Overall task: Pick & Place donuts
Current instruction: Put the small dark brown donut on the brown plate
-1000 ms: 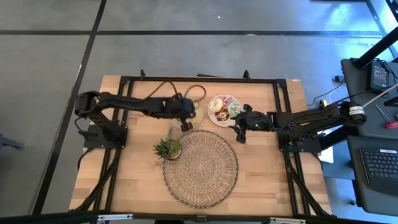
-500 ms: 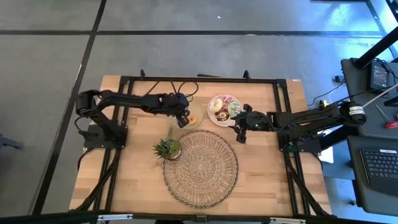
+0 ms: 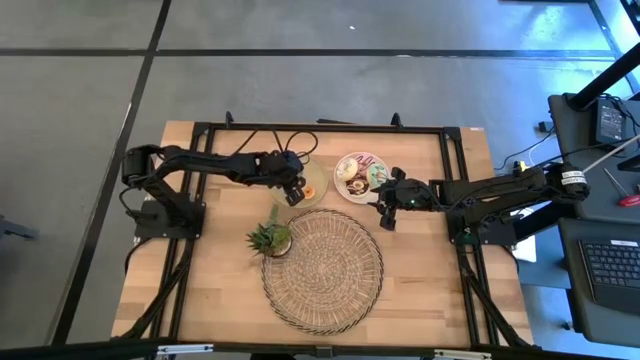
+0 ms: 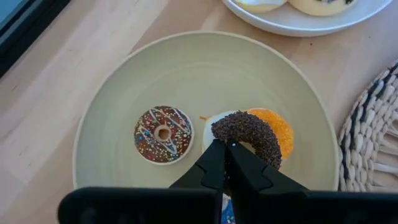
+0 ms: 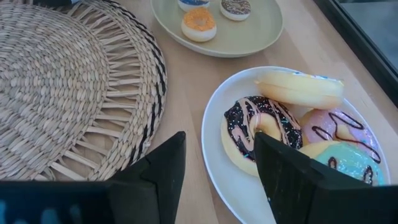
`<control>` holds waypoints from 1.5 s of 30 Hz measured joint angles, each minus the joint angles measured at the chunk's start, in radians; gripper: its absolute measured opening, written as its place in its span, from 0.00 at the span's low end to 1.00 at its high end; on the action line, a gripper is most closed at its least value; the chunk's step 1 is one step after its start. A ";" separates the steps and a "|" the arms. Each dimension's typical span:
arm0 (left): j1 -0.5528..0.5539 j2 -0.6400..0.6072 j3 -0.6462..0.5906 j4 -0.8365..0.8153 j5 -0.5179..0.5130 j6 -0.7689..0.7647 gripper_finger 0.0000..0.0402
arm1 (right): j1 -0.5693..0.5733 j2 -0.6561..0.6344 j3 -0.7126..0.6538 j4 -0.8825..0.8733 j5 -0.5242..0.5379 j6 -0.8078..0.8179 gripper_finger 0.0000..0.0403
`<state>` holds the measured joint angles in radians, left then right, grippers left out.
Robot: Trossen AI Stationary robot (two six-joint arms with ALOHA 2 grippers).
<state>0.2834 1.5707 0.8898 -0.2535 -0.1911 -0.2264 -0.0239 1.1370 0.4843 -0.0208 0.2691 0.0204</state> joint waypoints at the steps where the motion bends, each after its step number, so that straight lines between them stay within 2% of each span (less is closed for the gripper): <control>1: 0.000 0.000 0.000 0.000 -0.001 0.000 0.01 | 0.000 0.000 0.000 0.000 0.000 -0.001 0.47; 9: 0.000 0.070 0.000 0.028 0.011 -0.004 0.01 | 0.000 0.000 0.000 0.001 0.000 0.000 0.47; 12: 0.000 0.083 0.000 0.036 -0.014 0.000 0.01 | 0.000 0.000 0.000 0.000 0.000 -0.002 0.47; 28: 0.000 0.083 0.000 0.035 -0.053 0.003 0.01 | 0.000 0.000 0.000 0.000 0.000 -0.002 0.47; 45: 0.006 0.060 0.002 0.008 -0.046 0.005 0.01 | 0.000 0.000 0.000 0.000 0.000 0.000 0.47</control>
<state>0.2892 1.6306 0.8921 -0.2459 -0.2371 -0.2214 -0.0242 1.1370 0.4843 -0.0204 0.2691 0.0202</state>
